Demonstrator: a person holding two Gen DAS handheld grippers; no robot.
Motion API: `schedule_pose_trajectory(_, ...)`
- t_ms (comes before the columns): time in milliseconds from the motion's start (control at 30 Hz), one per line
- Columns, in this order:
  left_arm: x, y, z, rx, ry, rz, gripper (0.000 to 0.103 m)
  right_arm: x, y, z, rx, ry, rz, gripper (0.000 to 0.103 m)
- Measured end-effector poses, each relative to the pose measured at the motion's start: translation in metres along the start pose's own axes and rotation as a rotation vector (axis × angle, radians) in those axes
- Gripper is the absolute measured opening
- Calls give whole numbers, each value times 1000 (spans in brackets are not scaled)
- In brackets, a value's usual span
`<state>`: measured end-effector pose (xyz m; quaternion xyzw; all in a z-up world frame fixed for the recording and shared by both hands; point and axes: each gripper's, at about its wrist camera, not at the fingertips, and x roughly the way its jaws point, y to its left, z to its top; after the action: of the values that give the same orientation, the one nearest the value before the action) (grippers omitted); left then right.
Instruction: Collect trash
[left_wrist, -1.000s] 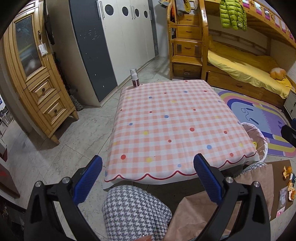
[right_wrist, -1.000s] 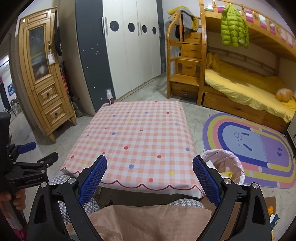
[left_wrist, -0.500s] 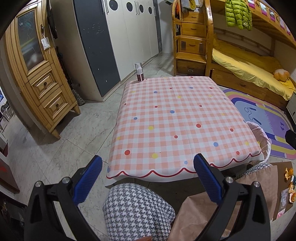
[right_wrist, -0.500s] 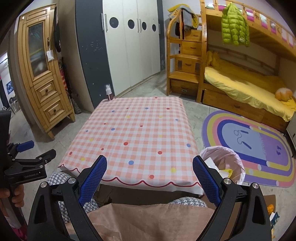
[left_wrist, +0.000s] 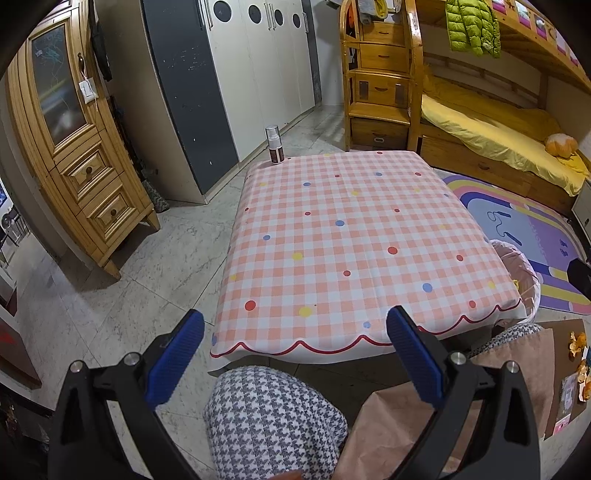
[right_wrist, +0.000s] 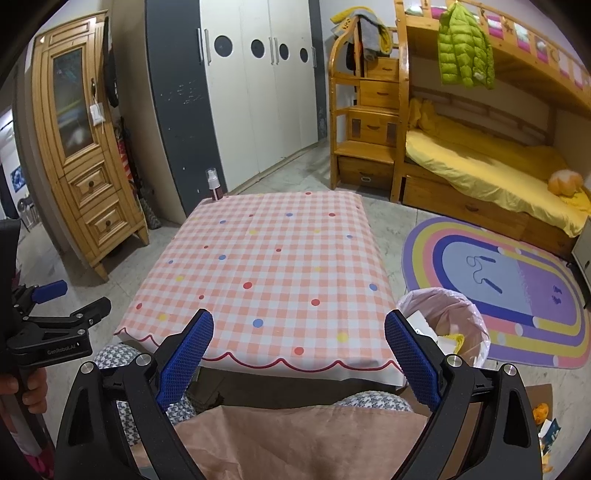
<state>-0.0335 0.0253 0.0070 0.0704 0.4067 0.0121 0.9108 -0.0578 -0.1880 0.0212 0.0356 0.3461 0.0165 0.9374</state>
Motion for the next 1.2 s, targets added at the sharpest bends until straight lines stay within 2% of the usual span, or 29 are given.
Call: schedule_pose_trajectory(1200,-3,-1,4,5,0,14,96,-1,-4,-1,5,-1,2,93)
